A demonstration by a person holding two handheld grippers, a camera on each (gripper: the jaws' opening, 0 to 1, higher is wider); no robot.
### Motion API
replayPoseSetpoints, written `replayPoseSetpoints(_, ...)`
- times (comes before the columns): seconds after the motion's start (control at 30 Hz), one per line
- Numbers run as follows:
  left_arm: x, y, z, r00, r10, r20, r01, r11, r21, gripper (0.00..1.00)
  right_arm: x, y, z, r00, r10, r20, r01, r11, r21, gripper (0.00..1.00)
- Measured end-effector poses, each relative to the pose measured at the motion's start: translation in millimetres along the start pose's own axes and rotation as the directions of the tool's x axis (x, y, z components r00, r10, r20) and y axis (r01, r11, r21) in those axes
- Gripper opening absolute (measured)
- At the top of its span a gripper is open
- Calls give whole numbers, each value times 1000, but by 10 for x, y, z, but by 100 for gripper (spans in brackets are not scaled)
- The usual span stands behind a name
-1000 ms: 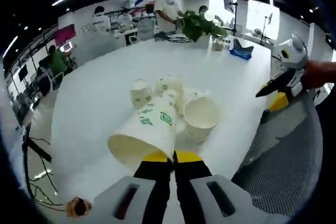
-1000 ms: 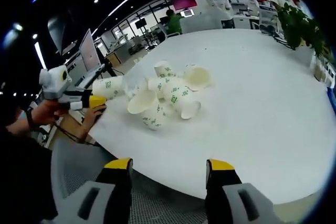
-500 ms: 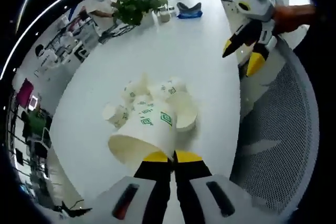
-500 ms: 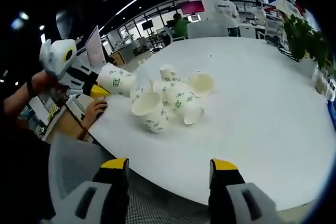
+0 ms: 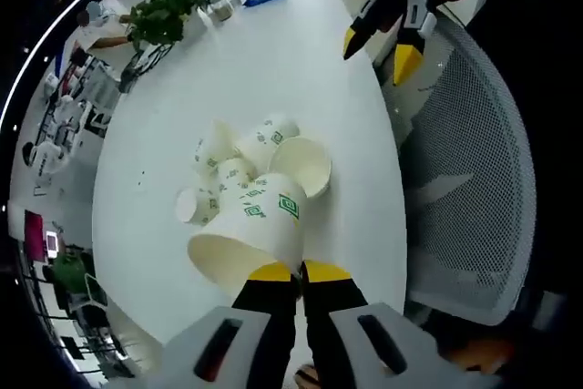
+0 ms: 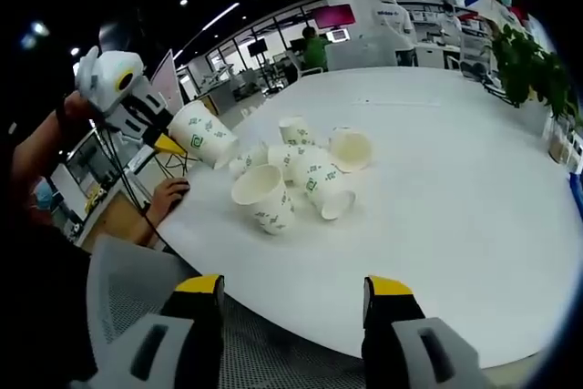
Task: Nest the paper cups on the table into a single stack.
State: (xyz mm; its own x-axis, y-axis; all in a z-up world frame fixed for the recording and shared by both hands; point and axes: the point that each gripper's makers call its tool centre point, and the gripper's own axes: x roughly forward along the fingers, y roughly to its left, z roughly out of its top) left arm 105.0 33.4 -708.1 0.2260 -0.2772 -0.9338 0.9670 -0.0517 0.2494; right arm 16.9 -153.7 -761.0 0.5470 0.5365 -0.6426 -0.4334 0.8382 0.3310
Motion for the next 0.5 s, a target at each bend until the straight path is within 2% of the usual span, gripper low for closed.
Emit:
replayPoseSetpoints(0.07,3,4,32,1000,-20,-10,20,999,28,0,72,-106,-36,1000,2,-2,-2,1000,-3,61)
replayPoseSetpoints(0.13,-5,-7,76,999,-27,-29,29,998,63,0,18,-5,0,1000,4,1,-4,1000,-3,61)
replayPoseSetpoints(0.2,2,11,99,999,-30,-44,34,995,92,0,52,-72,-11,1000,5,4,-5,1000,-1,61)
replayPoseSetpoints(0.27,12,26,143,998,-36,-51,42,993,112,0,-6,17,8,1000,7,5,-7,1000,0,61)
replayPoseSetpoints(0.5,48,36,311,994,-53,-91,72,974,215,0,28,-15,-5,1000,14,6,-14,1000,-5,61)
